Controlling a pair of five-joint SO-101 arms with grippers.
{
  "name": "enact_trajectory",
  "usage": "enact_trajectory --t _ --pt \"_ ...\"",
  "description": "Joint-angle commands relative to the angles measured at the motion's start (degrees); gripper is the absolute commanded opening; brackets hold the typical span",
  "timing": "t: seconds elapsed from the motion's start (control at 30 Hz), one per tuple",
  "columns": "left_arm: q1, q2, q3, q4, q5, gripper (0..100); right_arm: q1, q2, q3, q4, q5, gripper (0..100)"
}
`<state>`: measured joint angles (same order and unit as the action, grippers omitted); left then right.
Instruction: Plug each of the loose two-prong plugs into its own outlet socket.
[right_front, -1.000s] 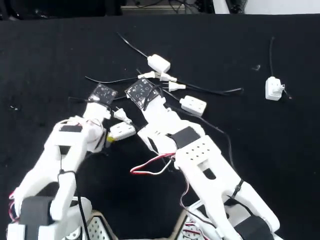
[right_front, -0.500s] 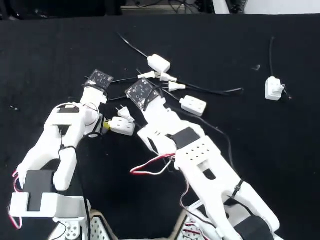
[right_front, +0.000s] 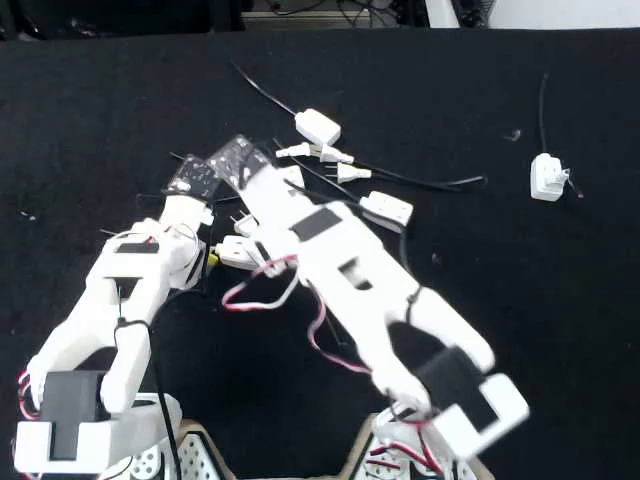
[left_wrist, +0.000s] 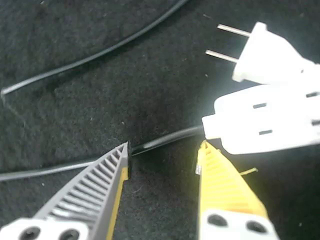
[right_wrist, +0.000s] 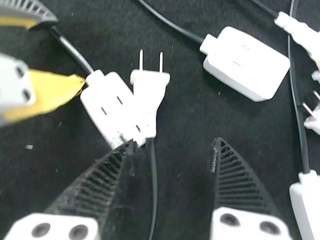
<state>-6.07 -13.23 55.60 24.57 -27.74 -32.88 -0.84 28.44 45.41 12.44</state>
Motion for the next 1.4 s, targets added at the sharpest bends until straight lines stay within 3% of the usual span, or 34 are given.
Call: enact_trajectory --t 0.0,0.47,0.63,0.83,1.23,1.37 --pt "-0.92 -1.67 0.92 -2.37 7.47 21 -0.79 3.91 -8.84 1.32 0.88 22.9" --pt "-4.09 -1.05 -0.57 -2.02 20.66 21 -2.29 11.30 -12.88 2.64 4.13 22.9" --pt "-4.09 -1.05 -0.48 -2.02 20.75 21 -3.87 11.30 -12.44 2.81 6.42 22.4" --pt "-4.09 -1.05 -0.48 -2.02 20.75 21 -3.16 11.30 -12.35 3.60 6.42 1.5" --pt "-4.09 -1.05 -0.48 -2.02 20.66 21 5.27 4.00 -13.32 13.71 6.42 1.1" --pt "-4.09 -1.05 -0.48 -2.02 20.57 21 3.69 3.56 -11.91 13.63 6.15 2.2"
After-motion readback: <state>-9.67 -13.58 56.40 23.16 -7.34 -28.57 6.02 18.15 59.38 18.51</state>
